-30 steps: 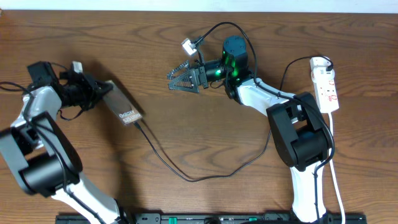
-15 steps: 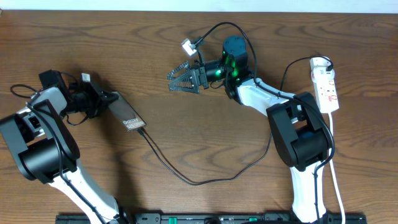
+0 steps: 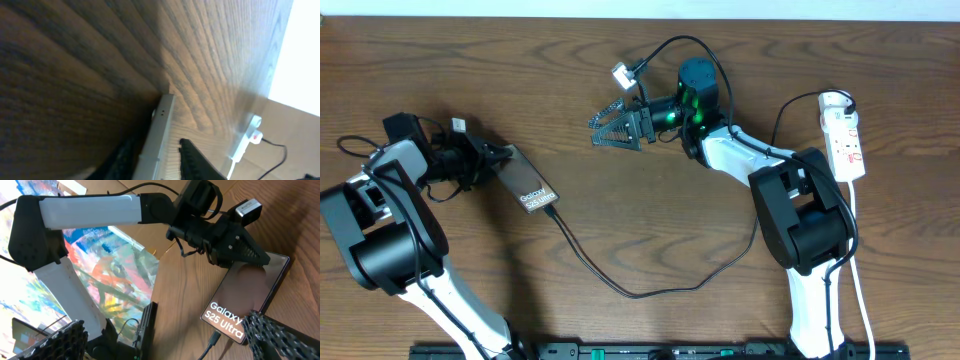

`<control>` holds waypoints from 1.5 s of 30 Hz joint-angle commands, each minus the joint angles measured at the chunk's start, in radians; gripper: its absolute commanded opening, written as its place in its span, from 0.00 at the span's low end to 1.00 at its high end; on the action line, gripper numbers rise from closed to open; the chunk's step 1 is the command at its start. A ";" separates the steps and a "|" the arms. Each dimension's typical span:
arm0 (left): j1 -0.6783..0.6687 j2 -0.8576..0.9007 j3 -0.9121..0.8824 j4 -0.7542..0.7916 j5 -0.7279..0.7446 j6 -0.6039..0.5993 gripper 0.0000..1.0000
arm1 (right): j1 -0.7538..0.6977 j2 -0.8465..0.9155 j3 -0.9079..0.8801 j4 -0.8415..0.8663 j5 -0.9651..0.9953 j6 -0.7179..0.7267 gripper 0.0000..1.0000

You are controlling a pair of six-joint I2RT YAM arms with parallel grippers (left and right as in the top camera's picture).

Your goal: Plug charger to phone and switch on socket

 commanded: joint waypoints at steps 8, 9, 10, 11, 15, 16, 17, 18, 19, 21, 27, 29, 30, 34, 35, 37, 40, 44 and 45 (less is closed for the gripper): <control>-0.002 -0.003 0.007 -0.068 -0.003 0.002 0.57 | 0.002 -0.013 0.017 0.001 -0.008 -0.022 0.99; -0.002 -0.003 0.007 -0.079 -0.026 0.002 0.60 | 0.002 -0.013 0.017 0.001 -0.009 -0.023 0.99; -0.002 -0.003 0.007 -0.091 -0.053 0.002 0.61 | 0.002 -0.013 0.017 0.001 -0.011 -0.023 0.99; -0.002 -0.003 0.007 -0.107 -0.089 0.002 0.62 | 0.002 -0.013 0.017 0.001 -0.015 -0.023 0.99; -0.001 -0.003 0.007 -0.152 -0.184 0.002 0.63 | 0.002 -0.013 0.017 0.001 -0.018 -0.023 0.99; 0.001 -0.003 0.007 -0.168 -0.204 0.001 0.63 | 0.002 -0.013 0.017 0.001 -0.018 -0.023 0.99; 0.004 -0.003 0.007 -0.180 -0.208 0.001 0.63 | 0.002 -0.013 0.017 0.001 -0.018 -0.023 0.99; 0.008 -0.003 0.007 -0.191 -0.209 0.000 0.63 | 0.002 -0.013 0.017 0.001 -0.018 -0.023 0.99; 0.011 -0.003 0.007 -0.208 -0.216 0.000 0.63 | 0.002 -0.013 0.017 0.001 -0.018 -0.023 0.99; 0.017 -0.003 0.007 -0.228 -0.239 -0.001 0.63 | 0.002 -0.013 0.017 0.001 -0.018 -0.022 0.99; 0.021 -0.003 0.007 -0.285 -0.362 -0.015 0.63 | 0.004 -0.013 0.017 0.001 -0.022 -0.023 0.99; 0.021 -0.003 0.007 -0.298 -0.387 -0.016 0.63 | 0.004 -0.013 0.017 0.001 -0.022 -0.023 0.99; 0.021 -0.003 0.007 -0.301 -0.389 -0.018 0.63 | 0.004 -0.013 0.017 0.001 -0.022 -0.023 0.99; 0.021 -0.003 0.007 -0.301 -0.389 -0.035 0.63 | 0.004 -0.013 0.017 0.001 -0.022 -0.023 0.99; 0.021 -0.003 0.007 -0.303 -0.390 -0.037 0.63 | 0.004 -0.013 0.017 0.001 -0.022 -0.023 0.99; 0.022 -0.004 0.007 -0.312 -0.390 -0.037 0.62 | 0.004 -0.013 0.017 0.001 -0.027 -0.022 0.99; 0.034 -0.018 0.007 -0.322 -0.390 -0.037 0.61 | 0.004 -0.013 0.017 0.001 -0.037 -0.022 0.99; 0.063 -0.093 0.007 -0.332 -0.373 -0.036 0.60 | 0.004 -0.013 0.017 0.001 -0.040 -0.023 0.99; 0.067 -0.120 0.007 -0.333 -0.360 -0.034 0.60 | 0.004 -0.013 0.017 0.001 -0.040 -0.023 0.99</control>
